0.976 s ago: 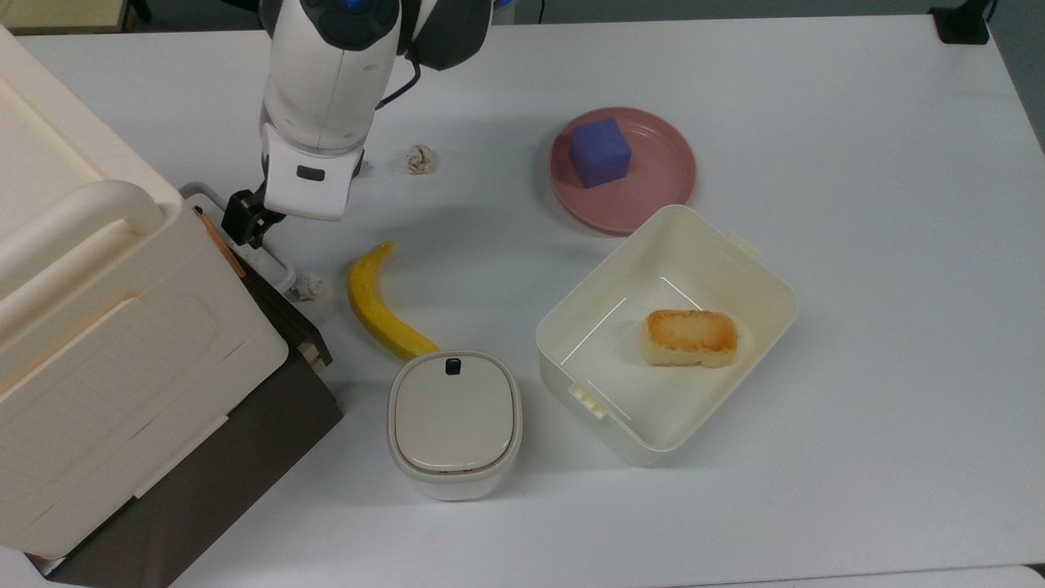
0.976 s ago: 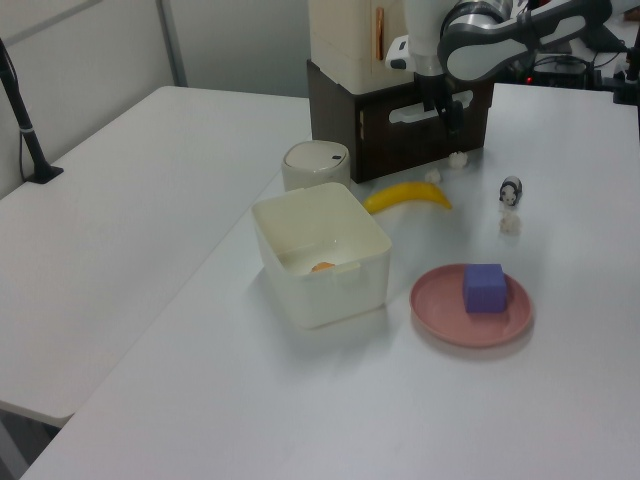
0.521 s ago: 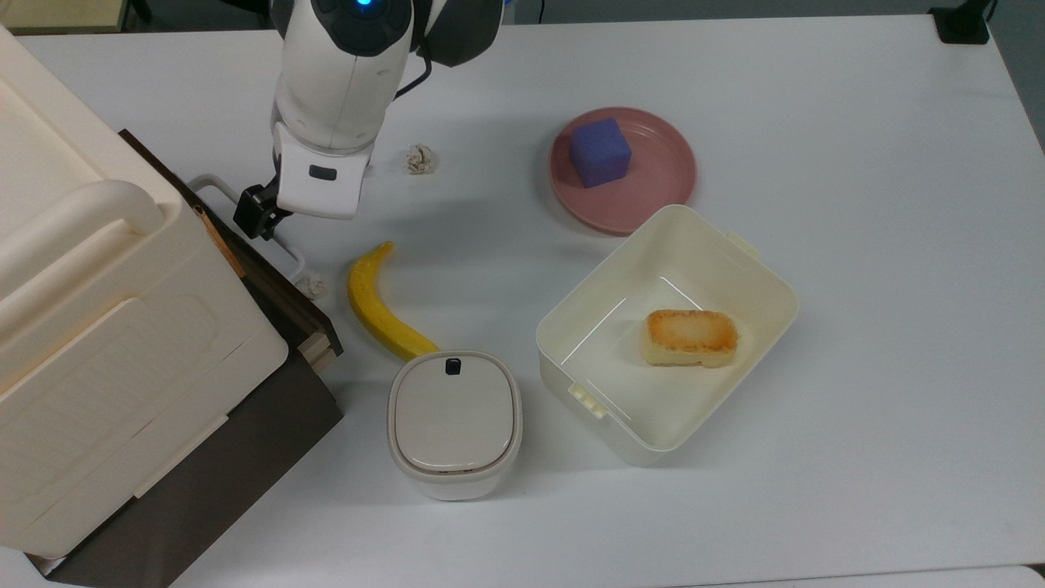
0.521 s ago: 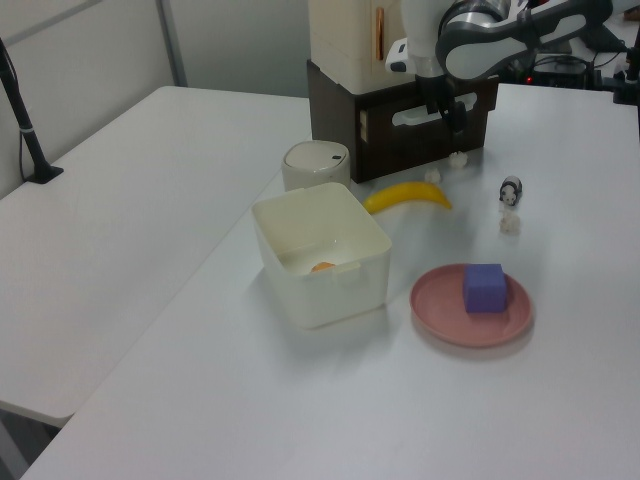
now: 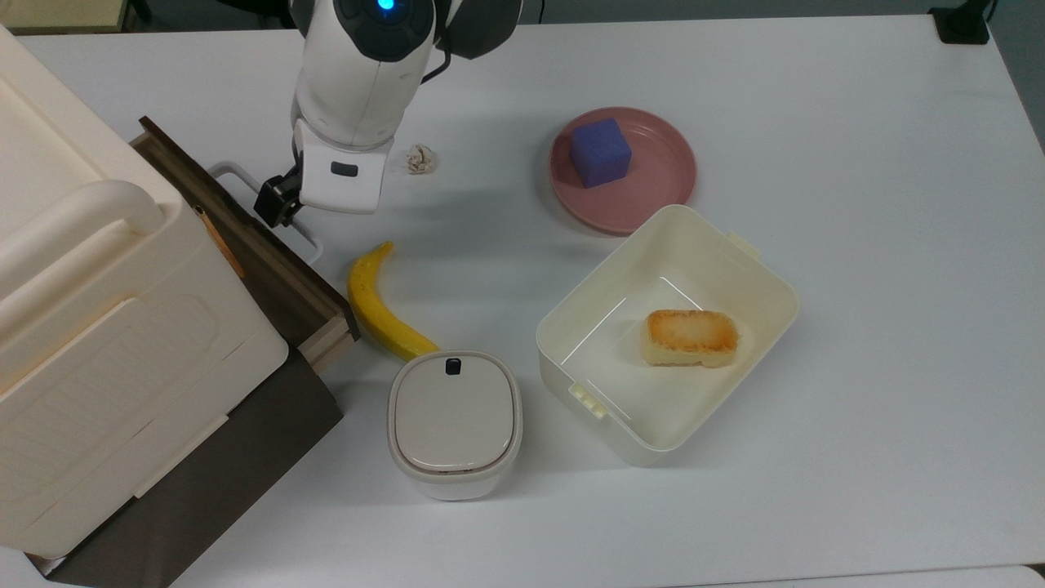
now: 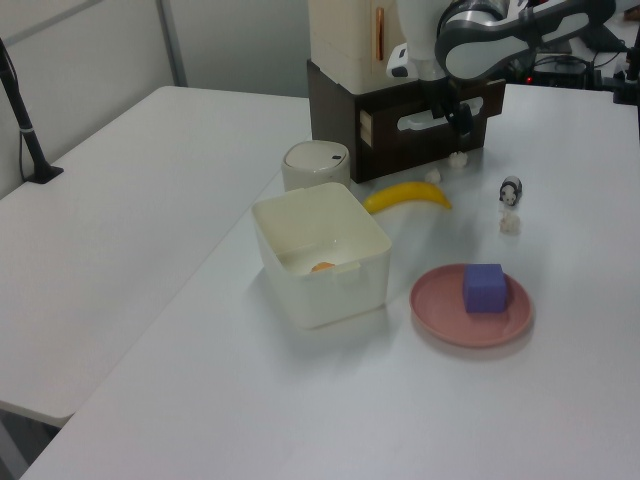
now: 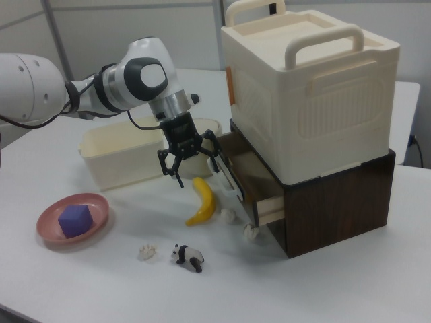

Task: Slide open the drawer
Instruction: 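Pull the drawer handle outward away from the wooden unit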

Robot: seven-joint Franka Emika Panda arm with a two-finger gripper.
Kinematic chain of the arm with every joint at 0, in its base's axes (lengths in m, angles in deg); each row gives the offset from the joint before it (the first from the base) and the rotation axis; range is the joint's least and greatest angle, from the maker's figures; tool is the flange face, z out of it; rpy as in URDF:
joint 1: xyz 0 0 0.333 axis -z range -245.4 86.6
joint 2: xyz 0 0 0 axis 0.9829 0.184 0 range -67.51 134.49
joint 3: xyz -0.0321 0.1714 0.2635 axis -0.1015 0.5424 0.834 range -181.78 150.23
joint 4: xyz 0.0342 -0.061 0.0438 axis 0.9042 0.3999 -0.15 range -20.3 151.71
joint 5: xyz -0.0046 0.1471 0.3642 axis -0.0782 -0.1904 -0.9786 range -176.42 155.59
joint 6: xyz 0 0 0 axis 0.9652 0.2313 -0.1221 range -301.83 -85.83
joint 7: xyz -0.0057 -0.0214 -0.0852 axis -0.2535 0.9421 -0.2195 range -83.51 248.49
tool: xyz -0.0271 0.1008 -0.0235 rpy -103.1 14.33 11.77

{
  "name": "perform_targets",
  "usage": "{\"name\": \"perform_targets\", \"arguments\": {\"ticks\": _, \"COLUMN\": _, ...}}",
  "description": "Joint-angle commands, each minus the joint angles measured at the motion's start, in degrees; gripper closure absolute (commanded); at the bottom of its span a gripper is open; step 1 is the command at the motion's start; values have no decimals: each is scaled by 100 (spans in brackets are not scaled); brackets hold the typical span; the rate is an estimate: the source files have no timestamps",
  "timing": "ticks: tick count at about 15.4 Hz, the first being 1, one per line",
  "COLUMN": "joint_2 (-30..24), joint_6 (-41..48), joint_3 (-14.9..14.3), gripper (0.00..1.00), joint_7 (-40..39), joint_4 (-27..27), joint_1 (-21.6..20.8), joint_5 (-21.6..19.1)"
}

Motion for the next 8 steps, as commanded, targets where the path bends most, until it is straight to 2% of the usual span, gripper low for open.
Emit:
{"name": "perform_targets", "arguments": {"ticks": 1, "joint_2": -195, "joint_6": 352, "joint_3": 163, "gripper": 0, "joint_7": 117, "joint_4": 161, "joint_1": -20, "joint_5": -252}}
{"name": "perform_targets", "arguments": {"ticks": 4, "joint_2": -204, "joint_6": 554, "joint_3": 172, "gripper": 0, "joint_7": 91, "joint_4": 152, "joint_1": -64, "joint_5": -288}}
{"name": "perform_targets", "arguments": {"ticks": 6, "joint_2": -213, "joint_6": 704, "joint_3": 373, "gripper": 0, "joint_7": 91, "joint_4": 143, "joint_1": -12, "joint_5": -288}}
{"name": "perform_targets", "arguments": {"ticks": 8, "joint_2": -256, "joint_6": 792, "joint_3": 418, "gripper": 0, "joint_7": 100, "joint_4": 135, "joint_1": -11, "joint_5": -288}}
